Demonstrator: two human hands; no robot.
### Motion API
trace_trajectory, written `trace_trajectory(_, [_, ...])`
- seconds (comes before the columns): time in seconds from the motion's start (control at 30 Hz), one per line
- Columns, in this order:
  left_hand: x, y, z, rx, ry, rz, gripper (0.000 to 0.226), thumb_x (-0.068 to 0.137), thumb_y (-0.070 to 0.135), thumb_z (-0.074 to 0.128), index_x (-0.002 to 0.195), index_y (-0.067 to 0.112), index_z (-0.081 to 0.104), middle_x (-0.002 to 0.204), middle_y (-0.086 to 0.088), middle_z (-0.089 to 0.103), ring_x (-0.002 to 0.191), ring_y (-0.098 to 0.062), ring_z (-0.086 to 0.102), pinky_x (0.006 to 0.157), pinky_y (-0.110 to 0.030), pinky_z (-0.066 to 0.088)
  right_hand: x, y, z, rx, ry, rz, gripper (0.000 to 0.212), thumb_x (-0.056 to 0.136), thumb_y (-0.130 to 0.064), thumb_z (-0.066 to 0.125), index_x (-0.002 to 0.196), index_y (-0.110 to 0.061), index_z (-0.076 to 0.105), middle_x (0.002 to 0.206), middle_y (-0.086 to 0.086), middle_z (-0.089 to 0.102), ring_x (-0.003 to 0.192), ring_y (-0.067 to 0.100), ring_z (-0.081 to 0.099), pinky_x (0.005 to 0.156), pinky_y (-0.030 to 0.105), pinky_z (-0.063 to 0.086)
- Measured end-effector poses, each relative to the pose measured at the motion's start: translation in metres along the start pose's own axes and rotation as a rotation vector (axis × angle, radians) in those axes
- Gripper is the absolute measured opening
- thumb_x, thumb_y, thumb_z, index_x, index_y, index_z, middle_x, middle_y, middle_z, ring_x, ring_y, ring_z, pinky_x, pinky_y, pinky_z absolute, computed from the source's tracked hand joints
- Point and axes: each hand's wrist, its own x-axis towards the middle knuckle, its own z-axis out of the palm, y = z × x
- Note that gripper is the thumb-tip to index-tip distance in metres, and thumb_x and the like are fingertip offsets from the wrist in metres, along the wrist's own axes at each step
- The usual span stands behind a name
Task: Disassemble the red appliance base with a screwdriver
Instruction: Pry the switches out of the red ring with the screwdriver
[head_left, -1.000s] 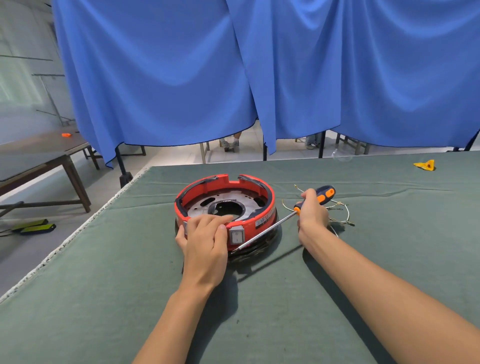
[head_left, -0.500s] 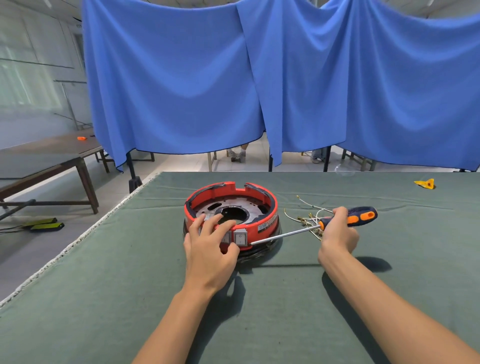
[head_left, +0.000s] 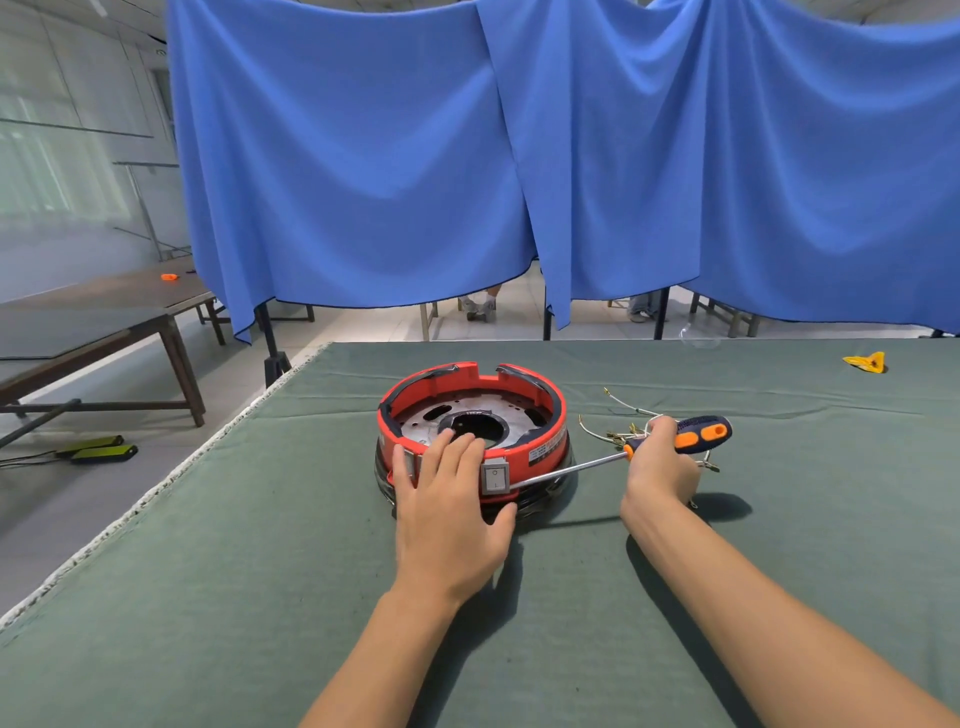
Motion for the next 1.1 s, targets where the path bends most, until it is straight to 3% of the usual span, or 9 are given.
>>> trace_trajectory(0.17, [0.001,0.002,0.001,0.03,0.01,0.015,0.063,0.072,0.04,0.072,0.128,0.018,0.056,0.131,0.003,0.056,0.128,-0.022,0.045,0.114,-0.055,0.018,0.002,0.002,0.003,-0.025,-0.008,-0.002,0.03,0.083,-0.036,0.052,0.061,-0.016,0.054,0.06,-0.006,0.056,0.058,0.013,0.049,0.05,0.03,0.033])
trace_trajectory(0.37, [0.001,0.004,0.002,0.003,0.068,0.047,0.053,0.065,0.024,0.08,0.113,0.015,0.061,0.121,-0.001,0.063,0.122,-0.03,0.052,0.107,-0.063,0.026,0.003,0.003,0.003,-0.044,-0.051,0.017,0.028,0.085,-0.036,0.053,0.064,-0.016,0.053,0.062,-0.005,0.058,0.06,0.012,0.05,0.055,0.03,0.036])
trace_trajectory(0.6, [0.002,0.003,0.003,0.052,0.075,0.056,0.053,0.062,0.026,0.082,0.111,0.016,0.062,0.117,0.001,0.064,0.121,-0.03,0.053,0.104,-0.063,0.031,-0.005,-0.004,-0.008,-0.043,-0.057,0.028,0.025,0.081,-0.036,0.055,0.067,-0.016,0.053,0.063,-0.004,0.057,0.06,0.014,0.048,0.052,0.03,0.033])
trace_trajectory(0.83, [0.003,0.005,0.006,0.061,0.095,0.056,0.046,0.065,0.023,0.081,0.107,0.015,0.063,0.113,0.001,0.065,0.119,-0.032,0.054,0.101,-0.065,0.033,-0.037,-0.039,-0.012,0.005,-0.185,-0.226,0.029,0.079,-0.034,0.057,0.057,-0.016,0.055,0.037,-0.014,0.054,0.044,0.008,0.047,0.05,0.03,0.031])
trace_trajectory(0.97, [0.003,0.003,0.008,0.04,0.128,0.067,0.037,0.072,0.02,0.079,0.106,0.015,0.065,0.114,0.001,0.066,0.119,-0.031,0.055,0.1,-0.065,0.034,-0.059,-0.049,0.0,-0.009,-0.306,-0.428,0.03,0.08,-0.034,0.058,0.055,-0.017,0.055,0.042,-0.013,0.057,0.038,0.001,0.048,0.053,0.029,0.035])
trace_trajectory(1.1, [0.004,0.001,0.007,0.019,0.145,0.081,0.034,0.074,0.022,0.079,0.105,0.015,0.067,0.118,0.001,0.066,0.12,-0.03,0.055,0.098,-0.065,0.037,-0.057,-0.035,0.0,-0.013,-0.302,-0.409,0.031,0.082,-0.031,0.06,0.057,-0.015,0.055,0.041,-0.012,0.056,0.04,0.002,0.048,0.055,0.03,0.037])
